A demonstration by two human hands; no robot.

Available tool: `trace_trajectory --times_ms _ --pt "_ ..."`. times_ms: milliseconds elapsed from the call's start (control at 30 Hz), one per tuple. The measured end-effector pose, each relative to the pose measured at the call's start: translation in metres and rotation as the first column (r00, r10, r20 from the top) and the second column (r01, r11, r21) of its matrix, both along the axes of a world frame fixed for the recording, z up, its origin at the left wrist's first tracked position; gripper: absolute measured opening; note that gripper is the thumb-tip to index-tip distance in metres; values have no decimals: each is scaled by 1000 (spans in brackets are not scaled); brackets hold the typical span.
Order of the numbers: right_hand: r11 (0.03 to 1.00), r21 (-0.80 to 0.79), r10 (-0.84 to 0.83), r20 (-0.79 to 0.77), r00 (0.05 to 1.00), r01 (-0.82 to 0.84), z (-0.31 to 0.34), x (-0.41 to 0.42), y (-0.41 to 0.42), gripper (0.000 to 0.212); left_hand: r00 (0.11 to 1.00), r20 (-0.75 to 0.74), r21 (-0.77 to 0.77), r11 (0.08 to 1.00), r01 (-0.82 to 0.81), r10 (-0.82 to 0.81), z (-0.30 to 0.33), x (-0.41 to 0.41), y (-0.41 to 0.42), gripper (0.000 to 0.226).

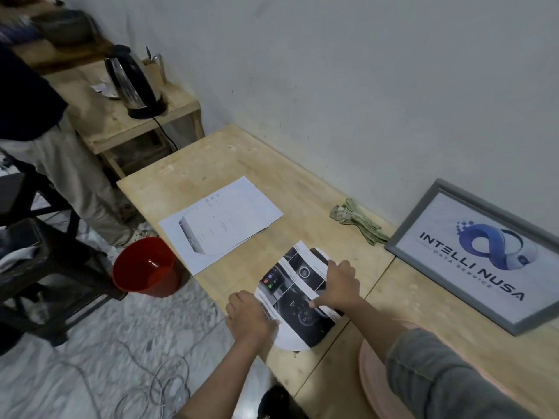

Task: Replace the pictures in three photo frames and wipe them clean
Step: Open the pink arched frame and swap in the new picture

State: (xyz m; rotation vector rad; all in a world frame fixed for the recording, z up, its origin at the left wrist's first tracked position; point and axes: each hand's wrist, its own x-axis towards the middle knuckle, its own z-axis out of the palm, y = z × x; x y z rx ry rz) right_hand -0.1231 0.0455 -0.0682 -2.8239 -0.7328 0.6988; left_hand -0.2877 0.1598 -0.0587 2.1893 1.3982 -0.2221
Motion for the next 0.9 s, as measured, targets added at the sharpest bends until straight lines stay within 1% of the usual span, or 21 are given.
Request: trace_trajectory --times_ms 67,133,200,233,267,367,433,467,500,600,700,767,800,867,900 --pt "998 54 -22 -2 1000 23 0 2 -1 86 995 90 -10 999 -36 37 -1 0 1 63" --pt "974 209 -78 -50 996 87 -1 3 -3 53 966 240 -60 995 -83 96 -1 -1 2 42" --pt "902 381 -163 -138 977 204 2 -1 -7 19 931 337 -106 988 -114 143 2 -4 3 34" --pt "854 442 -221 -167 961 273 5 -3 -13 10 914 375 -117 986 -118 154 4 -5 3 34" --pt "808 488 -270 -191 944 330 6 -4 -15 6 889 418 -138 980 -140 186 5 -6 4 35" --pt "658 559 -437 -263 860 505 20 -7 -32 4 794 532 -243 951 -190 295 13 -1 7 34" --pt "542 597 -510 -325 796 591 27 -10 -52 4 772 548 -293 938 -184 322 17 6 3 23" --pt "498 607 -546 -336 767 620 31 -13 -67 4 776 550 -309 938 -154 309 20 12 -4 17" --pt "480 606 -575 -329 749 635 34 -16 -79 4 783 553 -316 941 -119 285 23 17 -10 15" --pt "427 599 -676 -287 679 678 40 -31 -121 7 821 549 -316 948 28 159 28 31 -39 11" --pt "330 594 -791 -250 558 734 36 -54 -165 15 830 558 -306 926 220 -12 36 42 -79 16" --pt "302 589 -842 -204 499 750 30 -70 -188 20 793 589 -271 888 371 -152 42 44 -101 13" --pt "281 585 -869 -180 461 760 28 -78 -200 22 759 605 -235 857 459 -240 44 45 -114 12" --pt "274 577 -897 -134 420 770 26 -94 -214 23 674 628 -116 809 576 -389 38 44 -130 10" --pt "266 573 -908 -121 401 775 25 -102 -220 24 651 613 -79 785 615 -448 32 43 -137 10"
